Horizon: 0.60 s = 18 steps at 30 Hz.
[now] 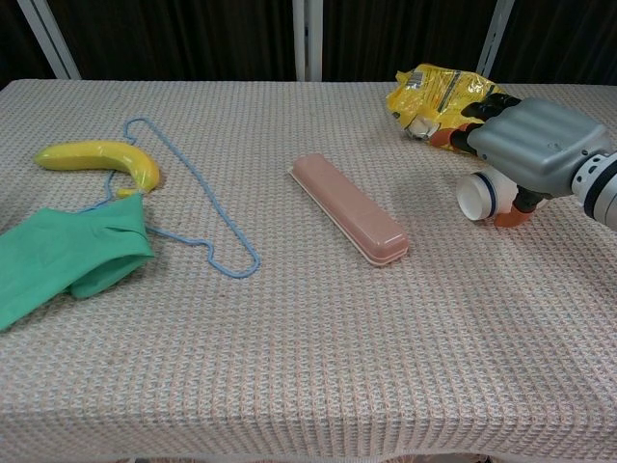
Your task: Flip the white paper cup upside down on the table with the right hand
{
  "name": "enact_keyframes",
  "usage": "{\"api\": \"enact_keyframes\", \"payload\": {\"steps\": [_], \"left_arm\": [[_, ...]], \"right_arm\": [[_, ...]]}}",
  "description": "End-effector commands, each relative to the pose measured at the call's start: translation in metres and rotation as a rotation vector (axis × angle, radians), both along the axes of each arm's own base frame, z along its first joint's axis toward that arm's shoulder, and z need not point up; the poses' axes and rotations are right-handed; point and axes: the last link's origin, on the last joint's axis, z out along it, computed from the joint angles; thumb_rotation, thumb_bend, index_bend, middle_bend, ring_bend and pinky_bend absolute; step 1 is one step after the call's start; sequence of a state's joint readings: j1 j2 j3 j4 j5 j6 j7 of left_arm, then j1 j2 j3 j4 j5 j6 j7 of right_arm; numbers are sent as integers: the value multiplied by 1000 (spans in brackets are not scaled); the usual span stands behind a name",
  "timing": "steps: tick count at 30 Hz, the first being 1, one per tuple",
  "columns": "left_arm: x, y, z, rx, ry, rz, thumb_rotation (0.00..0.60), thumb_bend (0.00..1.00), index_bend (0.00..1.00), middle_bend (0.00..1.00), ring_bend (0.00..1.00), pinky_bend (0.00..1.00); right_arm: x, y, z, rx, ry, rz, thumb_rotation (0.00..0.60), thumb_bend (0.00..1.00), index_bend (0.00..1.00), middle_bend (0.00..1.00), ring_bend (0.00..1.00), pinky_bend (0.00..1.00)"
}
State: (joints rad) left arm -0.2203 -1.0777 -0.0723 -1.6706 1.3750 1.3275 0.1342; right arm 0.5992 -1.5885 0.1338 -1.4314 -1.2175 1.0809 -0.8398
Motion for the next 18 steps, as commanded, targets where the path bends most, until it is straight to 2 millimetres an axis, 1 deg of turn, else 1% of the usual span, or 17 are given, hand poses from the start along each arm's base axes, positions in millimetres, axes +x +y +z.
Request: {"api": "enact_keyframes", "payload": {"steps": [1,7,10,13,15,17,18], "left_arm": [[0,0,0,0,0,0,600,126,15,0,0,0],[0,0,-1,-3,4,1,600,127,15,0,0,0],[-1,0,0,-3,4,5,600,127,16,0,0,0],[-1,0,0,-3,5,6,600,126,15,0,0,0],[-1,0,0,-5,6,6,600,126,15,0,0,0],[-2,0,-1,-6,7,7,600,126,16,0,0,0],[-2,1,-1,-7,7,7,600,126,16,0,0,0]], "right_arm": [[1,0,-1,-6,-8,13,600,55,231,277,0,0],[1,1,-4,-12,-14,27,600,65,342,356,0,0],[0,1,-4,-18,-15,34,600,77,427,423,7,0],[-1,2,-2,-30,-29,40,600,90,519,485,43,0],[0,2,1,-34,-57,43,600,106,557,513,67,0],[4,4,6,-30,-126,46,600,119,564,517,74,0],[7,5,10,-25,-191,43,600,120,565,518,77,0]]}}
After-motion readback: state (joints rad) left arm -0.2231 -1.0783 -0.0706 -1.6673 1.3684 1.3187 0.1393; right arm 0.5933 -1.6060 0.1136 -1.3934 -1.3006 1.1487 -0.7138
